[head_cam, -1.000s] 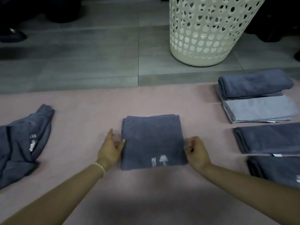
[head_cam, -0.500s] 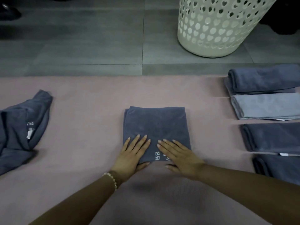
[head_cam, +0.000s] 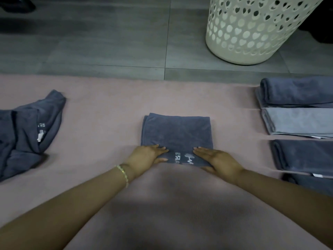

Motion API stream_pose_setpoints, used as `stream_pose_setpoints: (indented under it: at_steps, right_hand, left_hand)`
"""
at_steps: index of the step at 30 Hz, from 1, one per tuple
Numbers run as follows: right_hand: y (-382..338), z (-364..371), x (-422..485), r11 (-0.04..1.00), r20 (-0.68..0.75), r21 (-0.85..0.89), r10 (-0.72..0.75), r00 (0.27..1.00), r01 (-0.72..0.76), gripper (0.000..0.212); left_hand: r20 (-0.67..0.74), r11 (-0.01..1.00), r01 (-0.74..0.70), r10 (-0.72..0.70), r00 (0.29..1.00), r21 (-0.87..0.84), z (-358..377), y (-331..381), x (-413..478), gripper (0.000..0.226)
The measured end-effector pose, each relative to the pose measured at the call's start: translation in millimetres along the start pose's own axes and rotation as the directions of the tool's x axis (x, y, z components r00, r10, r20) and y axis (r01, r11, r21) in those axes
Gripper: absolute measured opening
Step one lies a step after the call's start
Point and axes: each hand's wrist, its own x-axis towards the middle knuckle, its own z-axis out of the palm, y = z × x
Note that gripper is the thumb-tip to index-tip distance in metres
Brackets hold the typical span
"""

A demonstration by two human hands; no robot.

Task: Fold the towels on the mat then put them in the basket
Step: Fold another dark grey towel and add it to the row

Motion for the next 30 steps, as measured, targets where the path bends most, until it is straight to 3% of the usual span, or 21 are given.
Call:
stream_pose_setpoints:
  at_steps: [2, 4, 7, 9, 13, 15, 17, 20, 23, 25, 30]
  right_hand:
    - [-4, -22, 5, 0.984, 0.15, 0.135, 0.097, 0.984, -0.118, 0.042]
    - [-6, -39, 10, 0.912, 0.313, 0.327, 0.143, 0.939, -0.248, 0.031]
    - [-8, -55, 13, 0.667, 0.517, 0.577, 0.148, 0.843, -0.471, 0.024]
    - [-7, -58, 12, 0.524, 0.612, 0.621, 0.14, 0.778, -0.583, 0.027]
    - [-2, -51, 14, 0.206, 0.542, 0.762, 0.314, 0.779, -0.614, 0.056]
    - [0, -42, 18, 0.057, 0.464, 0.839, 0.442, 0.768, -0.541, 0.056]
    - [-2, -34, 25, -0.037, 0.396, 0.888, 0.567, 0.723, -0.458, 0.045]
    - [-15, -19, 37, -0.011, 0.276, 0.914, 0.75, 0.602, -0.405, 0.025]
    - [-24, -5, 46, 0.147, 0.088, 0.912, 0.842, 0.532, -0.383, 0.019]
    - [-24, -1, 50, 0.276, -0.002, 0.865, 0.837, 0.547, -0.419, 0.021]
    - [-20, 0, 55, 0.513, -0.061, 0.596, 0.796, 0.603, -0.617, 0.033]
  left_hand:
    - [0.209, 0.989, 0.077, -0.049, 0.977, -0.129, -23, -5, 8, 0.048]
    - [0.305, 0.959, 0.124, -0.042, 0.951, -0.255, -44, -10, 13, 0.049]
    - [0.499, 0.859, 0.272, -0.022, 0.867, -0.434, -60, -15, 11, 0.045]
    - [0.582, 0.715, 0.437, -0.051, 0.812, -0.546, -67, -16, 5, 0.051]
    - [0.526, 0.303, 0.579, -0.243, 0.815, -0.757, -61, -21, -19, 0.077]
    - [0.463, 0.198, 0.553, -0.366, 0.807, -0.809, -48, -19, -26, 0.077]
    - [0.397, 0.151, 0.516, -0.471, 0.787, -0.843, -32, -15, -25, 0.057]
    - [0.284, 0.141, 0.481, -0.653, 0.702, -0.865, -13, -9, -15, 0.039]
    - [0.181, 0.162, 0.449, -0.757, 0.628, -0.879, 1, -3, -10, 0.034]
    - [0.135, 0.191, 0.446, -0.788, 0.601, -0.874, 7, -1, -10, 0.036]
    - [0.117, 0.176, 0.457, -0.831, 0.544, -0.872, 13, 0, -7, 0.05]
